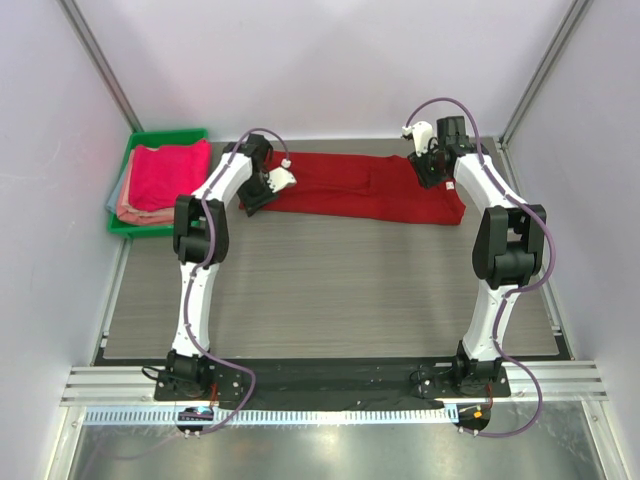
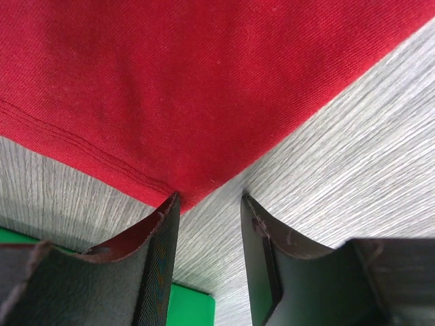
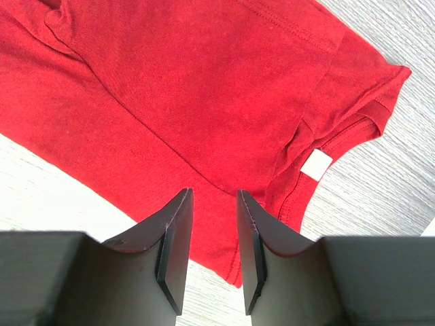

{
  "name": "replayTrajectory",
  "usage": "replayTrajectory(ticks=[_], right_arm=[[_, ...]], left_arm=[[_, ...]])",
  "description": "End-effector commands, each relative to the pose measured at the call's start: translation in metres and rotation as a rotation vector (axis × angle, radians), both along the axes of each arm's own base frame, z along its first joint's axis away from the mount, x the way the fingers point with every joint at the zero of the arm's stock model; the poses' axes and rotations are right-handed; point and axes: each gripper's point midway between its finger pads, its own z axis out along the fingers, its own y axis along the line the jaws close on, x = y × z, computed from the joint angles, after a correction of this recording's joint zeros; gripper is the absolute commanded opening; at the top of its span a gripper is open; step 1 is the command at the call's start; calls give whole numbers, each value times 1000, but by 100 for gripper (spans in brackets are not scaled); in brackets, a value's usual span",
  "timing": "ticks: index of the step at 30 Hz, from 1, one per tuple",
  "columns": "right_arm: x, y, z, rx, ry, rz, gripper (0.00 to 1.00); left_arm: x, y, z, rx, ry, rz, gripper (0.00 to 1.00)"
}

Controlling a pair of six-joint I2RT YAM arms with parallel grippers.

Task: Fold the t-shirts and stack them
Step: Fold the tshirt

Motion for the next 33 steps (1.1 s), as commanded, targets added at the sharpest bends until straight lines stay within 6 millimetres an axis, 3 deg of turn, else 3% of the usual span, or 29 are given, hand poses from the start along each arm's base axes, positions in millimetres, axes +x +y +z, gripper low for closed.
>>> replayTrajectory(ticks=[1, 8, 14, 15, 19, 23, 24, 25, 30, 31, 33], right_arm=[[5, 0, 14, -8, -47, 6, 38], [5, 2, 13, -3, -45, 6, 38], [2, 2, 13, 4, -40, 8, 38], [1, 2, 13, 4, -40, 8, 38], [-1, 3, 18, 5, -47, 9, 38], [-5, 3, 24, 11, -56, 3, 38], [-6, 2, 24, 8, -54, -3, 38], [-8, -1, 24, 6, -52, -17, 38], [-13, -12, 17, -38, -36, -63, 37], [-14, -15, 15, -52, -31, -74, 37], [-15, -17, 9, -63, -14, -81, 36]], left_arm=[[3, -5, 7, -21, -18, 9, 43], [13, -4, -7, -5, -31, 22, 35], [11, -2, -13, 4, -12, 34, 9], [8, -4, -10, -1, -7, 39, 1], [-13, -13, 12, -57, 26, 55, 0], [-62, -22, 44, -96, 96, 43, 0], [-84, -20, 38, -84, 153, 38, 0], [-99, -23, 58, -85, 147, 12, 0], [-174, -24, 80, -69, 264, -51, 0], [-199, -24, 79, -56, 330, -68, 0], [-223, -29, 92, -81, 354, -94, 0]])
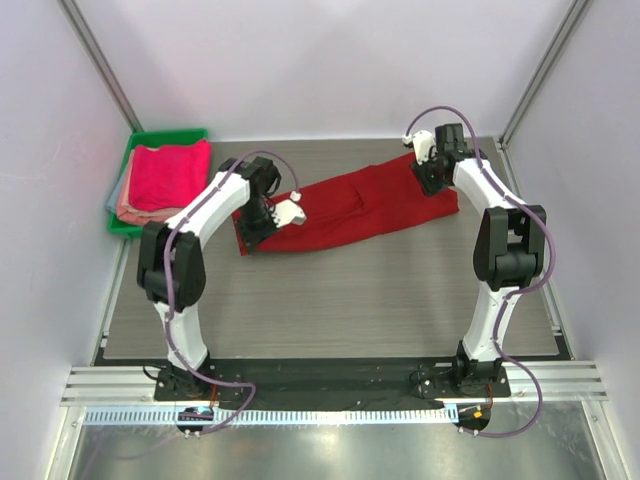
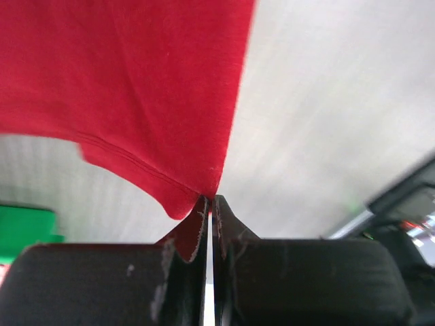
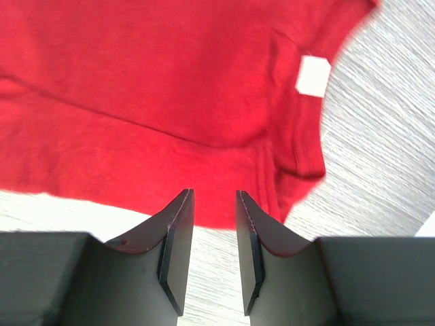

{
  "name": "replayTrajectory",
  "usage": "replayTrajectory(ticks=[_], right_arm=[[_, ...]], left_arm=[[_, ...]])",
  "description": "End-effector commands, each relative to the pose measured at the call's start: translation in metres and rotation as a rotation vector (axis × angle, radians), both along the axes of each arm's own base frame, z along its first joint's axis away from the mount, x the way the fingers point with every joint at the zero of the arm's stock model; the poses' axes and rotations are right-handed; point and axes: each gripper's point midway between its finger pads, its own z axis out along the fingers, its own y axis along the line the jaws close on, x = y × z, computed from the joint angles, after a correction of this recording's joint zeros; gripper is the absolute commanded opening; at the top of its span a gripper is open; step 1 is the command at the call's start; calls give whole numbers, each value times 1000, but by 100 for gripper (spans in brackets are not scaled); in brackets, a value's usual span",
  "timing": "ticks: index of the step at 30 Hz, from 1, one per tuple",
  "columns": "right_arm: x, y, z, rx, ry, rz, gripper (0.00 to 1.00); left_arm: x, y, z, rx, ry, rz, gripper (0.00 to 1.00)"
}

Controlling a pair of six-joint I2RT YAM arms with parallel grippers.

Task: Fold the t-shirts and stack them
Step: Fold the tshirt

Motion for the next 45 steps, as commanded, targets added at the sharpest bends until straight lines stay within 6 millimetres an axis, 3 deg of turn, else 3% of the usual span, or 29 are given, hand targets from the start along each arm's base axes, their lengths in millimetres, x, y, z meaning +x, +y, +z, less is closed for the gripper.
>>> replayTrajectory(ticks=[1, 4, 8, 9, 10, 18, 22, 23, 24, 25, 26, 27, 32, 37, 41, 45], right_arm=[[3, -9, 28, -34, -64, -49, 36], [6, -9, 13, -45, -12, -55, 35], [17, -6, -1, -60, 10, -45, 34], [19, -4, -17, -64, 43, -38, 34], [28, -8, -12, -93, 24, -55, 34], [57, 6, -52, -138, 84, -21, 33], [69, 24, -58, -151, 80, 25, 33], [71, 27, -73, -159, 101, 35, 32], [73, 29, -76, -162, 105, 40, 32], [85, 33, -69, -159, 73, 42, 32], [89, 40, -83, -160, 86, 55, 31], [104, 46, -73, -158, 37, 65, 31], [141, 77, -74, -156, -91, 135, 30], [164, 101, -84, -147, -193, 191, 27], [185, 132, -75, -55, -303, 216, 27], [193, 168, -66, 15, -385, 255, 27]], left_arm=[[-73, -4, 26, -16, 170, -52, 0], [-114, -13, 33, -23, 237, -94, 0], [-146, -26, 35, -28, 269, -135, 1], [-156, -31, 34, -28, 281, -159, 1], [-162, -34, 34, -28, 293, -160, 1], [-202, -70, 30, -37, 339, -278, 1], [-205, -91, 32, -70, 324, -309, 0], [-202, -97, 31, -71, 326, -315, 0], [-204, -102, 31, -73, 331, -329, 0], [-204, -107, 31, -75, 335, -333, 1], [-201, -113, 30, -80, 335, -337, 1], [-202, -122, 29, -100, 337, -330, 1], [-191, -163, 25, -135, 353, -331, 2], [-193, -187, 16, -136, 378, -379, 2], [-192, -208, 8, -145, 383, -388, 3], [-188, -228, 7, -155, 367, -406, 4]])
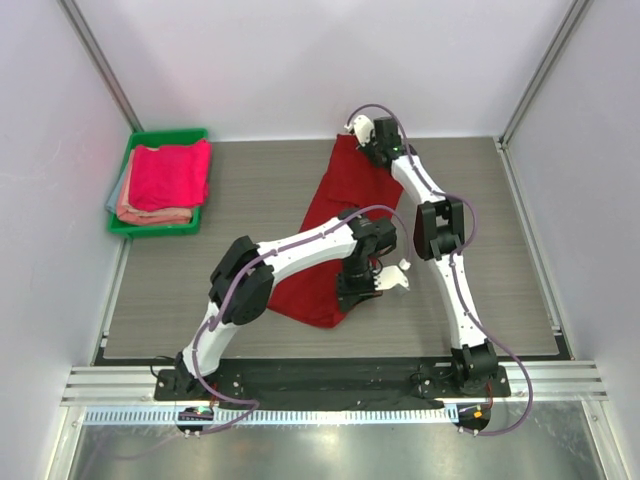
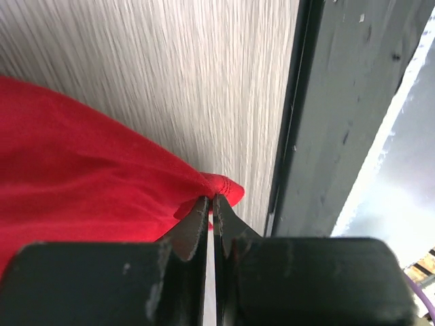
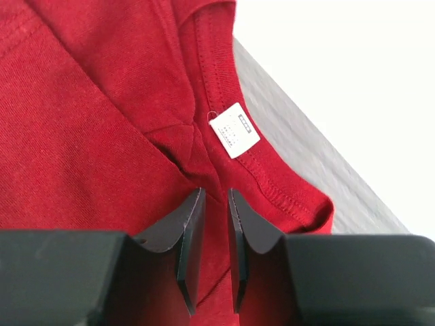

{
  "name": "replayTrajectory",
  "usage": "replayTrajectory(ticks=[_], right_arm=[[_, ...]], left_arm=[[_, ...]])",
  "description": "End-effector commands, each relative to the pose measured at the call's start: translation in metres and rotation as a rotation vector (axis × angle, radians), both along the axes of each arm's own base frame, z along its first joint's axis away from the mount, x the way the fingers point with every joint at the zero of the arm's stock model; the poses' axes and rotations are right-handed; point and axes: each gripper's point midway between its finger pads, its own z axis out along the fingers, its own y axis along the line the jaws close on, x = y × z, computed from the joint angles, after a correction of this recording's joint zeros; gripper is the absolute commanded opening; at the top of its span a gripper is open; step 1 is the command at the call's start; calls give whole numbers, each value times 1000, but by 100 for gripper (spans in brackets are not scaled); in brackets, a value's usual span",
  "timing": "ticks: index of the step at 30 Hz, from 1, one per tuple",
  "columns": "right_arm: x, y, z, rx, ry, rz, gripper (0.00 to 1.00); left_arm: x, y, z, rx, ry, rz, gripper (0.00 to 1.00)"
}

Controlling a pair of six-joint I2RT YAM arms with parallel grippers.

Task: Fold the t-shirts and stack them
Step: Fold the tshirt

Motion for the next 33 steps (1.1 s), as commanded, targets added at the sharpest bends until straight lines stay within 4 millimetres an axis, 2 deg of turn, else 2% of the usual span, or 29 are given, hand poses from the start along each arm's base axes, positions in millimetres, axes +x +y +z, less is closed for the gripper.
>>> replayTrajectory(ticks=[1, 6, 10, 11, 14, 15, 16, 17, 18, 19, 20, 21, 22, 23, 24, 25, 26, 27, 28, 29, 30, 31, 32, 33], right_arm=[[5, 58, 0, 103, -61, 104, 27], [12, 91, 15, 154, -157, 158, 27], [25, 99, 37, 220, -246, 153, 26], [27, 99, 46, 234, -270, 150, 26], [32, 90, 94, 283, -337, 88, 30], [31, 79, 103, 305, -336, 58, 31], [27, 70, 153, 383, -383, 15, 37], [24, 59, 169, 411, -396, -27, 39], [23, 41, 191, 436, -418, -75, 43], [9, 33, 246, 531, -463, -122, 47], [1, 20, 241, 539, -426, -180, 49], [-8, 10, 252, 571, -409, -190, 51], [-33, 4, 301, 630, -438, -198, 52], [-47, 7, 282, 640, -359, -189, 52], [-63, 7, 290, 659, -338, -182, 53], [-89, 8, 310, 702, -304, -177, 53], [-105, 9, 296, 705, -235, -181, 54], [-120, 16, 291, 734, -171, -160, 53], [-144, 14, 296, 750, -120, -170, 54], [-159, 16, 273, 768, -29, -197, 54], [-175, 22, 265, 783, 31, -173, 55], [-196, 19, 233, 764, 124, -203, 56], [-214, 18, 241, 792, 134, -208, 57], [-227, 17, 236, 796, 161, -210, 57]], left_arm=[[-14, -2, 18, 38, 61, -1, 4], [-14, -15, 19, 20, 50, -14, 6], [-9, -31, 26, -28, 24, -6, 14], [-8, -35, 29, -42, 12, -6, 15], [2, -43, 52, -102, -61, 16, 21], [6, -48, 73, -165, -108, 23, 23], [9, -49, 84, -191, -136, 38, 26], [18, -51, 98, -225, -200, 54, 27], [22, -49, 123, -283, -259, 69, 27], [28, -48, 139, -314, -303, 113, 29], [48, -49, 154, -343, -417, 172, 30], [55, -41, 178, -390, -483, 220, 32], [68, -37, 186, -405, -525, 297, 34], [85, -26, 191, -386, -610, 367, 36], [96, -16, 200, -385, -664, 438, 47], [110, 0, 205, -391, -688, 541, 48], [121, 13, 209, -380, -726, 625, 50], [128, 23, 212, -380, -730, 694, 51], [142, 45, 212, -364, -728, 787, 52], [148, 54, 211, -357, -700, 900, 53], [152, 64, 207, -344, -684, 954, 56], [163, 86, 203, -322, -668, 1043, 57], [167, 95, 198, -312, -630, 1132, 58], [176, 112, 193, -310, -573, 1218, 61]])
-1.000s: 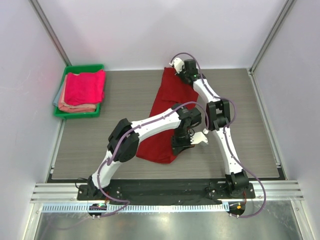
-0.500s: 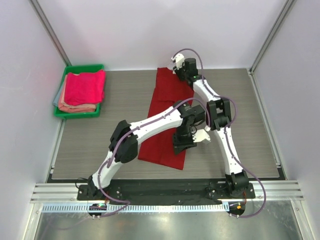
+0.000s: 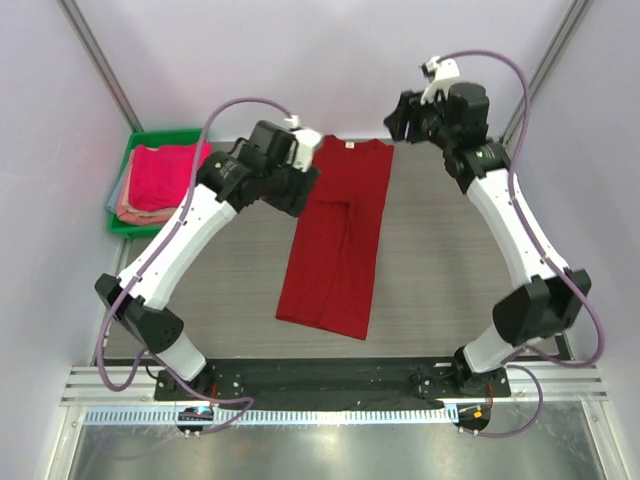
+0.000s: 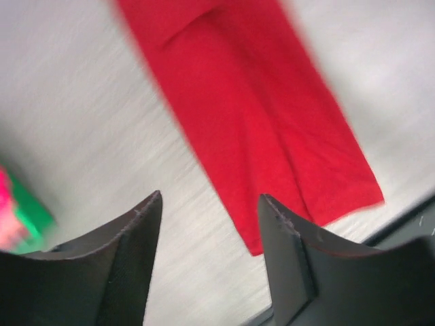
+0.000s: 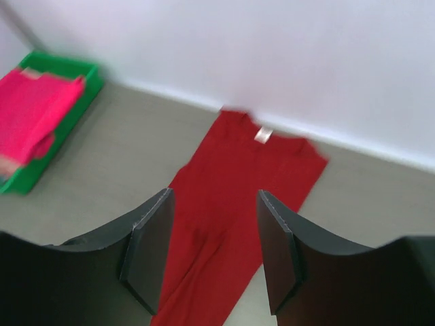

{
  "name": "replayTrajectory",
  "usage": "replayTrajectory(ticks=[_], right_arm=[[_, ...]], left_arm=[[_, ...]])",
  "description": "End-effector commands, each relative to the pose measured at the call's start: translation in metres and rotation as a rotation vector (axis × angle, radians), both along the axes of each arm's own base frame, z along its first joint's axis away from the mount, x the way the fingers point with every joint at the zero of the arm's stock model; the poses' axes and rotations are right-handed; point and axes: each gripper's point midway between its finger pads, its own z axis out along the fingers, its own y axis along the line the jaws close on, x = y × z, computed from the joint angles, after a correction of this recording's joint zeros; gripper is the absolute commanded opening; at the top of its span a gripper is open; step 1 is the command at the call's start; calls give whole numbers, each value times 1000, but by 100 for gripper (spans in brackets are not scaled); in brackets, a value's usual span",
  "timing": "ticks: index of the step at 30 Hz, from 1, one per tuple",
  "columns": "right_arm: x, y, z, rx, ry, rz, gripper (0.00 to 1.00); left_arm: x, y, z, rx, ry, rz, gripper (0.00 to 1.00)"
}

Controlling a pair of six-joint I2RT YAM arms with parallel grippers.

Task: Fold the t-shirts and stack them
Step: Fold the tshirt

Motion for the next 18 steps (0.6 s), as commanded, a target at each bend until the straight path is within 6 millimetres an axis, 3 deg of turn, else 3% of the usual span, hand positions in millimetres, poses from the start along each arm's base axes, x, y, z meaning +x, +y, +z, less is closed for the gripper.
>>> replayTrajectory(ticks=[1, 3, 4, 6, 7, 8, 9, 10, 11, 16, 18], right_arm=[[-55, 17, -113, 55, 412, 82, 57], [-88, 16, -137, 98, 521, 84, 56], [-113, 22, -164, 130, 632, 125, 55], [-145, 29, -176, 225, 737, 148, 54], [-162, 34, -188, 257, 795, 179, 54], [-197, 40, -219, 302, 928, 239, 54], [-211, 42, -227, 343, 974, 236, 53], [-225, 41, -241, 360, 1025, 234, 54], [-253, 41, -265, 387, 1126, 246, 52], [-313, 40, -305, 447, 1317, 230, 50], [-321, 43, -310, 459, 1344, 223, 50]], left_arm=[[29, 35, -38, -120, 179, 303, 62], [29, 50, -64, -198, 331, 388, 68], [31, 52, -74, -227, 377, 409, 67], [25, 66, -113, -287, 546, 516, 62], [22, 61, -121, -337, 604, 517, 62], [18, 63, -133, -349, 645, 537, 61], [5, 68, -158, -344, 724, 586, 61], [6, 65, -165, -368, 730, 582, 61], [2, 65, -176, -370, 751, 595, 61], [-26, 66, -234, -360, 908, 709, 54], [-35, 66, -244, -358, 940, 720, 54]])
